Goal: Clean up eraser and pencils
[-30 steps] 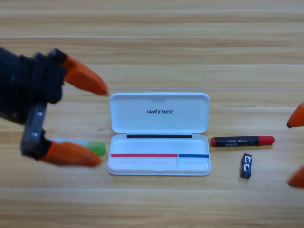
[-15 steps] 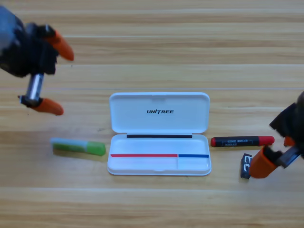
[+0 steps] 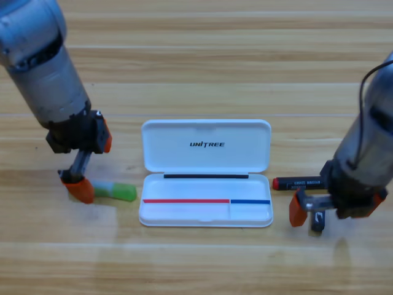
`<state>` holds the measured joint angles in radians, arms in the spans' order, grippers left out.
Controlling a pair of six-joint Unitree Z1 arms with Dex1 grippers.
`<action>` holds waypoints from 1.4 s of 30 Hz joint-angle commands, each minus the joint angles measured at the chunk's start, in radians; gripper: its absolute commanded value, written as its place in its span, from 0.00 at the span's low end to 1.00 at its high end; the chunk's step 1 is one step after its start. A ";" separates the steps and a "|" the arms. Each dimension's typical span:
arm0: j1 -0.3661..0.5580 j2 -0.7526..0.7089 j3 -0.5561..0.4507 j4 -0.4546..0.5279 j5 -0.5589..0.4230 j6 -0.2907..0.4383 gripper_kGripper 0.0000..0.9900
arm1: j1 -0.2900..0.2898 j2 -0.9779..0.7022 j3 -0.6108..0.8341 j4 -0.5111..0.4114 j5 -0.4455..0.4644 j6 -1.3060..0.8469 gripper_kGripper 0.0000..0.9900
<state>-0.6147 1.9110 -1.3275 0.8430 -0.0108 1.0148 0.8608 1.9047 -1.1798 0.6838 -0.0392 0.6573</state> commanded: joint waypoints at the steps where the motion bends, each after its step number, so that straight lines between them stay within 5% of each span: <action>1: 0.020 0.074 -0.010 0.013 -0.014 -0.027 0.98 | -0.077 0.123 0.011 -0.062 -0.025 0.076 0.97; 12: 0.026 0.098 0.028 -0.044 -0.006 -0.038 0.99 | -0.115 0.169 0.042 -0.107 0.031 0.102 0.78; 17: 0.032 0.098 0.074 -0.087 -0.006 -0.036 0.99 | -0.114 0.171 0.046 -0.102 0.079 0.062 0.23; 20: 0.035 0.098 0.091 -0.105 -0.006 -0.038 0.99 | -0.105 0.171 0.043 -0.076 0.088 0.047 0.02; 28: 0.046 0.097 0.091 -0.111 -0.006 -0.035 0.99 | -0.095 0.157 0.006 0.019 0.102 -0.053 0.00; 34: 0.061 0.100 0.096 -0.122 -0.005 -0.022 0.99 | -0.059 0.037 -0.121 0.224 0.120 -0.499 0.00; 42: 0.067 0.117 0.131 -0.180 -0.005 -0.005 1.00 | 0.021 0.063 -0.290 0.336 0.076 -1.237 0.00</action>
<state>-0.5689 1.9679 -1.2342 0.6952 -0.0138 0.9969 0.8069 1.9600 -1.4213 0.9748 0.0600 -0.4726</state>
